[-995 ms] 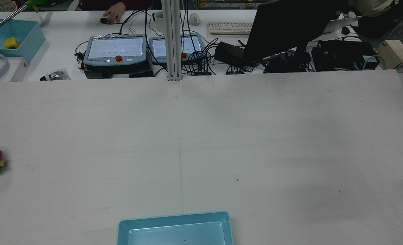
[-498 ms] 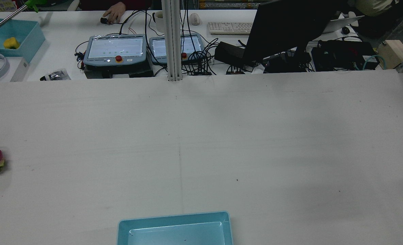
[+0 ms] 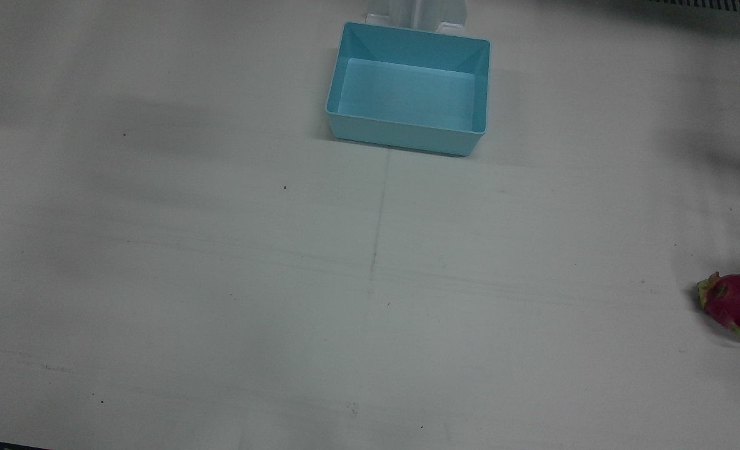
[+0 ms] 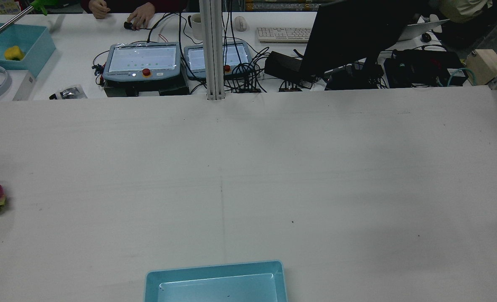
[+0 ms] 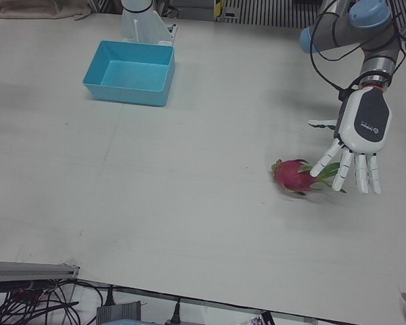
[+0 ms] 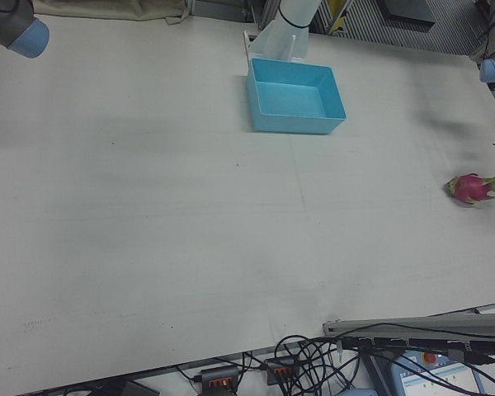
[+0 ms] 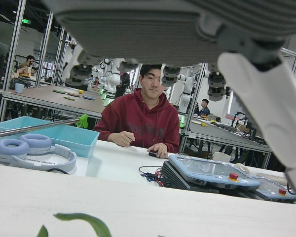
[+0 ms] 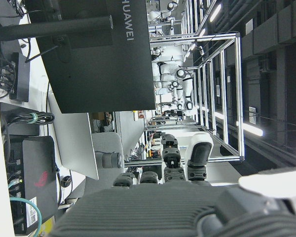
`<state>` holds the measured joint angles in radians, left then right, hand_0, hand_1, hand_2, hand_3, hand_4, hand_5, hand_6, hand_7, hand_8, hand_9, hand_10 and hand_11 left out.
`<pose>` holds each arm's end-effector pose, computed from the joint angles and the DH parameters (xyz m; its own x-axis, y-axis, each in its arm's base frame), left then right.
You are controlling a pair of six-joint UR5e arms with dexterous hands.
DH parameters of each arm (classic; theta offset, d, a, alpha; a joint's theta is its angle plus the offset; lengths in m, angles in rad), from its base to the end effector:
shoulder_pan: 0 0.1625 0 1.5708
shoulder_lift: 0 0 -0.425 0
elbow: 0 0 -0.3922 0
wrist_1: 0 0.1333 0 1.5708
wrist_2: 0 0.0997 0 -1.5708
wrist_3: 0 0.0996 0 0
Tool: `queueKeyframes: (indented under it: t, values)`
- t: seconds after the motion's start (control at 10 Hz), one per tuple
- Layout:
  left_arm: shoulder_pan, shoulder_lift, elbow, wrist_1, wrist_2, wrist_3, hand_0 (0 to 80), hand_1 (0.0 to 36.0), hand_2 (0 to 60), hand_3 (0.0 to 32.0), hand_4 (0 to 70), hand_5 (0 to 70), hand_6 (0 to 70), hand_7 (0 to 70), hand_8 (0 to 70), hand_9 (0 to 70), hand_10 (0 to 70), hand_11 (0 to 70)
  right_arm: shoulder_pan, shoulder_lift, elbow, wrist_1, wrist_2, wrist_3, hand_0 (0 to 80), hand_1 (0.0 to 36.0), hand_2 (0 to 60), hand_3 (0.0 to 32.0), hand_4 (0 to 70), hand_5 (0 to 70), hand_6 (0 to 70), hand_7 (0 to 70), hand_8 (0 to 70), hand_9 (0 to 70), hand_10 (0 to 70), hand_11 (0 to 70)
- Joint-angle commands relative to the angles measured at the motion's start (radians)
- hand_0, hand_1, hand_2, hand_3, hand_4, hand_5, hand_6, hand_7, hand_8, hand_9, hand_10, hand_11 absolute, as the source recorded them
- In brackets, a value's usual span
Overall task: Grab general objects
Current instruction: 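Move the left hand toward the pink dragon fruit on the table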
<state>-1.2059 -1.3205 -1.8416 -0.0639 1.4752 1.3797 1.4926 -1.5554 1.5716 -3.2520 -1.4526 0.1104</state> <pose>0.0072 -0.4191 0.6572 -0.2126 0.0267 -0.9768 0.9406 0.2765 -0.1972 0.1065 -0.4976 0.6897 -0.9939 -0.0496 -0.0987 0.1028 -0.0889 -0.9907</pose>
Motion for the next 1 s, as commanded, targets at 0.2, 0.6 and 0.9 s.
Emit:
queueKeyframes:
  t: [0.2, 0.6, 0.9]
  values:
    - [0.063, -0.048, 0.151, -0.046, -0.019, 0.021, 57.3, 16.6, 0.0, 32.0, 0.0, 12.1, 0.0, 5.8, 0.0, 0.0, 0.0, 0.0, 0.0, 0.0, -0.001, 0.0, 0.0, 0.0, 0.0, 0.0, 0.0, 0.0, 0.0, 0.0, 0.0, 0.0, 0.0, 0.0, 0.0, 0.0]
    - [0.065, -0.052, 0.16, -0.053, -0.019, 0.041, 56.1, 15.5, 0.0, 32.0, 0.0, 17.4, 0.0, 5.8, 0.0, 0.0, 0.0, 0.0, 0.0, 0.0, -0.001, 0.0, 0.0, 0.0, 0.0, 0.0, 0.0, 0.0, 0.0, 0.0, 0.0, 0.0, 0.0, 0.0, 0.0, 0.0]
    - [0.135, -0.094, 0.16, -0.05, -0.041, 0.033, 56.0, 15.2, 0.0, 32.0, 0.0, 17.7, 0.0, 5.9, 0.0, 0.0, 0.0, 0.0, 0.0, 0.0, -0.001, 0.0, 0.0, 0.0, 0.0, 0.0, 0.0, 0.0, 0.0, 0.0, 0.0, 0.0, 0.0, 0.0, 0.0, 0.0]
